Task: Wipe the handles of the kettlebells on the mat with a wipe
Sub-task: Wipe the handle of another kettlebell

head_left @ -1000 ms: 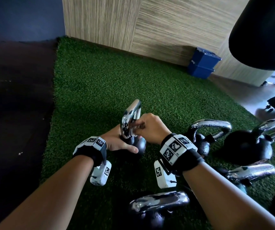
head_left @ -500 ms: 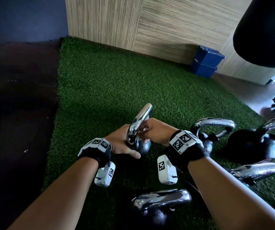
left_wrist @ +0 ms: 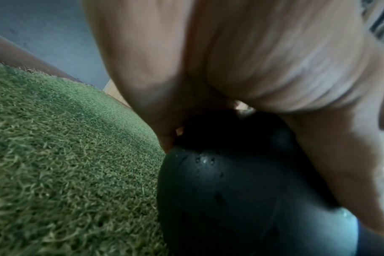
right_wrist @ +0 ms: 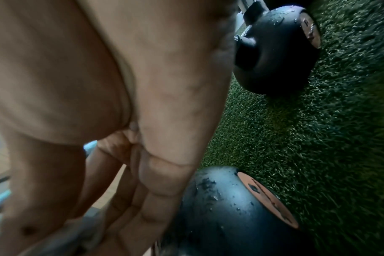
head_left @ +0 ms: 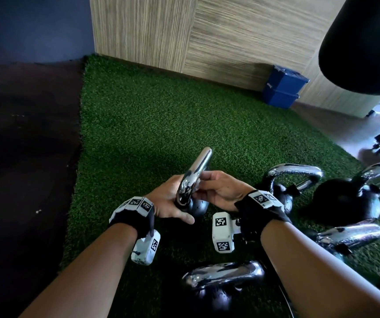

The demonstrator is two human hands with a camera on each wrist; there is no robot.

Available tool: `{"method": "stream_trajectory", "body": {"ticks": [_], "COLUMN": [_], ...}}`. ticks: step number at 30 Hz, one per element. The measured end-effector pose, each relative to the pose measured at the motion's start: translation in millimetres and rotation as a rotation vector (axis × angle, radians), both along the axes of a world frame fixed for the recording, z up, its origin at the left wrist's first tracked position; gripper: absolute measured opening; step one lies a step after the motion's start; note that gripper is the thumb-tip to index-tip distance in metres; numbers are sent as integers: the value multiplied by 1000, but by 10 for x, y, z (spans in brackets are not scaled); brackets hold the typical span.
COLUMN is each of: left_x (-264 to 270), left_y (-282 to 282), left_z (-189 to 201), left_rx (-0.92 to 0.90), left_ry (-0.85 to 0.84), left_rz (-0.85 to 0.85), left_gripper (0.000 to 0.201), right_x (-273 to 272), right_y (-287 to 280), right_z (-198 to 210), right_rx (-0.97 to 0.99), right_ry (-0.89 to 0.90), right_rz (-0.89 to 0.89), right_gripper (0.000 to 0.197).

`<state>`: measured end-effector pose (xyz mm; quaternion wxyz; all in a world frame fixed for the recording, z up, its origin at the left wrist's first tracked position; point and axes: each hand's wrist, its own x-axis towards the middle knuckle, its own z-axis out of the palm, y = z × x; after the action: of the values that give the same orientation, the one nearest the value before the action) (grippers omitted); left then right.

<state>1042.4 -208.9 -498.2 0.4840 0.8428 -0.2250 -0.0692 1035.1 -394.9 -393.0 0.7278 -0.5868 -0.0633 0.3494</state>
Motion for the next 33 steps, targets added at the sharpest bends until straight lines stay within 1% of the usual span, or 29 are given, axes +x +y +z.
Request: {"method": "stream_trajectory", "body": {"ticks": [3,4,6,8,10,12,13,15,17,18,22,23,25,27,28,31,33], "left_x": [-12,-12,-3,-18,-35,-50,-51,-42,-23,-17,-11,-10,-2,0,-5,-31,-57], "left_y": [11,14,20,17,13,14,10,-8,-23,-29,-43,-44,-46,-45,-37,-11,4], "left_z": [-16,-35,-63,-34,-12,8,21,39,42,44,15,13,14,8,2,-12,-5], "left_rx": [-26,-32,-32,-31,-11,21,39,41,26,27,4,1,7,10,9,7,0], "left_ry": [-13,-23,-29,-25,-50,-63,-52,-33,-27,-29,-6,-6,-18,-26,-22,-24,-15], "left_rz": [-10,-14,-14,-9,-21,-28,-24,-26,-33,-36,-39,-40,-46,-47,-42,-14,-4], "left_gripper": [101,102,110,112,111,117,117,113,110,109,110,110,105,99,100,112,114], "right_x": [0,9,41,54,36,10,11,32,55,60,27,31,89,162,183,186,205], "right_y": [-25,-28,-19,-5,1,16,30,68,93,97,76,75,73,63,56,22,6], "right_z": [-54,-72,-90,-108,-123,-127,-121,-117,-129,-137,-148,-143,-152,-169,-180,-221,-229], "right_rx": [33,49,100,141,158,156,153,153,171,183,205,207,189,129,101,-1,-95], "right_ry": [25,29,28,19,18,14,1,-25,-18,-11,4,-6,-49,-109,-136,-229,-300], "right_rz": [15,-6,-89,-135,-110,-98,-120,-228,-346,-373,-373,-397,-501,-618,-652,-660,-679], "right_gripper": [23,25,25,24,27,30,28,19,19,20,15,16,22,30,32,35,31]}}
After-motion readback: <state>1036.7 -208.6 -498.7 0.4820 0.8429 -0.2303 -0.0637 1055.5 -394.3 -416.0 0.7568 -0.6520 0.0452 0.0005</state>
